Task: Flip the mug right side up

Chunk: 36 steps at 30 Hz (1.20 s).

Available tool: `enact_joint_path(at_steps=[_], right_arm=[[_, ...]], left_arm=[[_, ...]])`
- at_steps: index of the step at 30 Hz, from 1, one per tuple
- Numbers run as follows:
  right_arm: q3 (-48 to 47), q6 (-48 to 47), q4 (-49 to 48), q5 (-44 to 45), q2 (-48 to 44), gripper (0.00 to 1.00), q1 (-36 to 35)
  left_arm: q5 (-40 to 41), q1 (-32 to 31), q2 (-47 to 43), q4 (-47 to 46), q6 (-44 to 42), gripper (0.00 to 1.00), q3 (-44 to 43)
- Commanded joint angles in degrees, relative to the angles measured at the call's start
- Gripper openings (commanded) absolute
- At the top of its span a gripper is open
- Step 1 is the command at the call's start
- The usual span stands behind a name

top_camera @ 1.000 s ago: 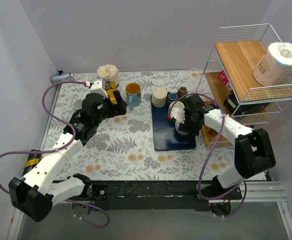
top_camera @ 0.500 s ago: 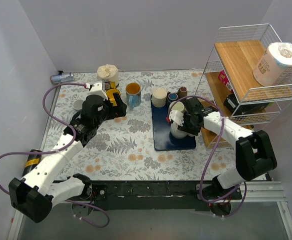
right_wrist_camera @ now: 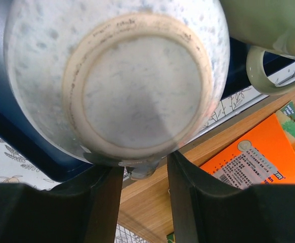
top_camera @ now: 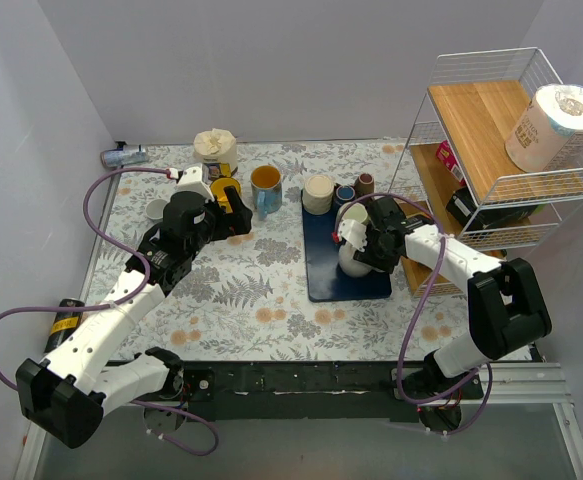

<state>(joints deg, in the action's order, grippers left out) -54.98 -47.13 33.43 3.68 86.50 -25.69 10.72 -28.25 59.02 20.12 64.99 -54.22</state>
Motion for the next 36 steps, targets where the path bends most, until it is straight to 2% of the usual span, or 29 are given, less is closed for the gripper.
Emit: enact_joint_path(at_steps=[1, 16, 21, 29, 32, 33, 34, 36], right_arm=[[1.5, 2.8, -5.6, -1.7, 0.1, 0.46, -0.3], [5.0, 7.3, -14.4, -3.2, -3.9, 0.43, 0.5], [5.1, 9.2, -15.7, -6.8, -5.2, 0.43, 1.7], [6.6, 11.2, -17.8, -6.6, -3.6, 0.4, 2.5], [7.4, 12.3, -19.4, -6.9, -3.1, 0.28, 3.1], [7.5, 12.7, -19.7, -6.9, -3.0, 0.07, 3.2], [7.5, 13.3, -20.1, -6.9, -2.7, 0.01, 3.2], [7.2, 14.0, -19.9, -6.7, -2.4, 0.01, 3.2]], left_arm=[[1.1, -0.2, -1.5, 0.1, -0.2, 0.98, 0.1], [1.6, -0.2, -0.4, 0.1, -0.9, 0.98, -0.7], [1.5, -0.2, -0.1, -0.2, -1.1, 0.98, -0.8], [1.3, -0.2, 0.6, -0.4, -1.2, 0.98, -0.9], [1.4, -0.1, 0.6, -0.3, -1.4, 0.98, -1.0], [1.4, -0.1, 0.6, -0.4, -1.4, 0.98, -1.0], [1.5, -0.2, 0.5, -0.3, -1.4, 0.98, -0.9], [1.4, -0.1, 0.5, -0.3, -1.4, 0.98, -0.7]])
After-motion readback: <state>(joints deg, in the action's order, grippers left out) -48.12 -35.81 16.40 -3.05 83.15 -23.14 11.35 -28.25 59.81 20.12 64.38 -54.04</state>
